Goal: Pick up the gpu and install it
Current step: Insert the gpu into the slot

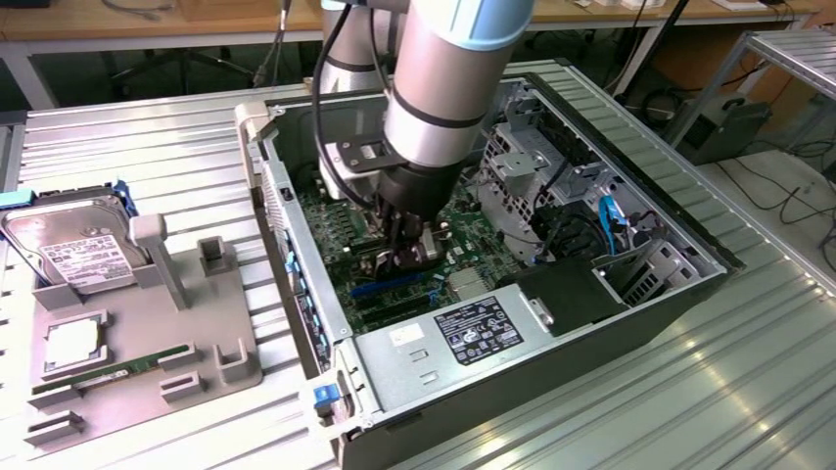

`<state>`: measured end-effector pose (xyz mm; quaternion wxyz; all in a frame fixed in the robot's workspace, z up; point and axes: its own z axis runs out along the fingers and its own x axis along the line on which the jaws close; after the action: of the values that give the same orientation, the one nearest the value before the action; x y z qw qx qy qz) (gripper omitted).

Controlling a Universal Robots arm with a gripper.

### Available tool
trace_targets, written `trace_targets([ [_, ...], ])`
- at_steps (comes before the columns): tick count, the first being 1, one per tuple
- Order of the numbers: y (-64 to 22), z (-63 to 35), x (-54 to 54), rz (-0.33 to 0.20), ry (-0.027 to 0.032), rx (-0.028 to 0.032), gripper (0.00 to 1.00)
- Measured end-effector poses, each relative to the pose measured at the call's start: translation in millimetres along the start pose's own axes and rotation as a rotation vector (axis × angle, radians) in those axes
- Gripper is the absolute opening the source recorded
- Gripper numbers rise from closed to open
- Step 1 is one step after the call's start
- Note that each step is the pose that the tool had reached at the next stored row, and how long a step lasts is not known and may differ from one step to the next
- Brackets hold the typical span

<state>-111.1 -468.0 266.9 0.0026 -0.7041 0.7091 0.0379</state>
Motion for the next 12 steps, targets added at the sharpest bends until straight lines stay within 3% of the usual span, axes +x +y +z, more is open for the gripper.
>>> trace_targets([
  [12, 2.5, 4.3, 0.2, -0.001, 0.0004, -0.0003, 0.26],
])
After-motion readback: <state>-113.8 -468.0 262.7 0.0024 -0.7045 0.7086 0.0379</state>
